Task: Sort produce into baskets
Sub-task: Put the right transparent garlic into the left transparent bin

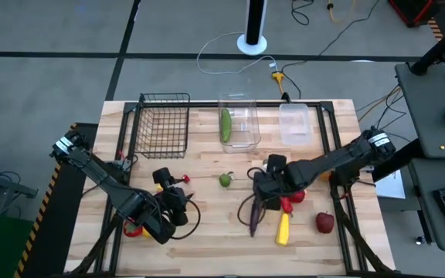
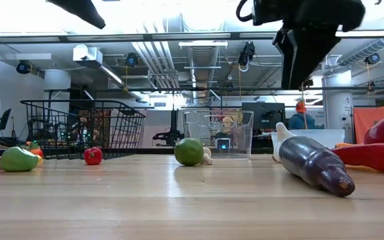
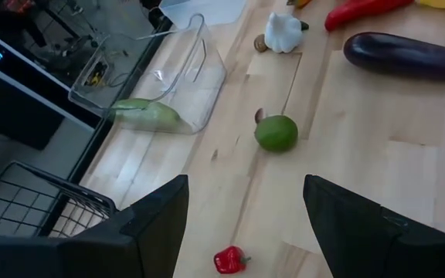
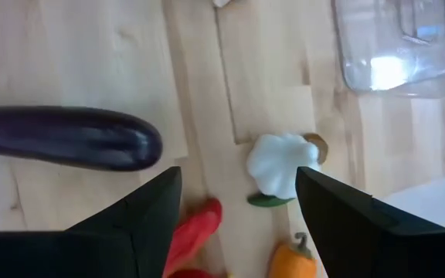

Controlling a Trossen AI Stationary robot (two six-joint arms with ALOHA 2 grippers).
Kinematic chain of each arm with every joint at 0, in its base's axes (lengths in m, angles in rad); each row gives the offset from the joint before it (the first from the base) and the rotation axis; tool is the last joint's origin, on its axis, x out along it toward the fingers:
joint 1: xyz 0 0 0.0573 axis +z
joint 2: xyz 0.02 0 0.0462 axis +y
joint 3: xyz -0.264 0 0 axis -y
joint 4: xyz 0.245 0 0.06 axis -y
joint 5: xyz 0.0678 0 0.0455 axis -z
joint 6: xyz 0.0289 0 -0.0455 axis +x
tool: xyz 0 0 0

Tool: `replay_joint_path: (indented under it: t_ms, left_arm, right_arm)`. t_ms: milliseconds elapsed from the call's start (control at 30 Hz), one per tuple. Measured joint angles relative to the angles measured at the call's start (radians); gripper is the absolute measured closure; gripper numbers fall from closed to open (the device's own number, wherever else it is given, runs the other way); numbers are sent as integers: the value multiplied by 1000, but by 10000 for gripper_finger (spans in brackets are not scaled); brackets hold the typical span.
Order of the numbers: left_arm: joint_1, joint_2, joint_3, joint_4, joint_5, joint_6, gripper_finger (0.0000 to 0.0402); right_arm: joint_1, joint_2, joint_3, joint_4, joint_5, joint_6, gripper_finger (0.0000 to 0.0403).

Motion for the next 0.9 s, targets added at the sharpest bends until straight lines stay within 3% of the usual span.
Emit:
replay_joint_path:
  t_ms: [333,900]
  left_arm:
    - [0,0,-5,-74,3,-71,162]
    - [0,0,-8,-147,-49,-63,169]
  right_arm:
    - [-82,-9,-60,67,-15,-154,114]
    - [-246,-69,-346,359,-35,-219,157]
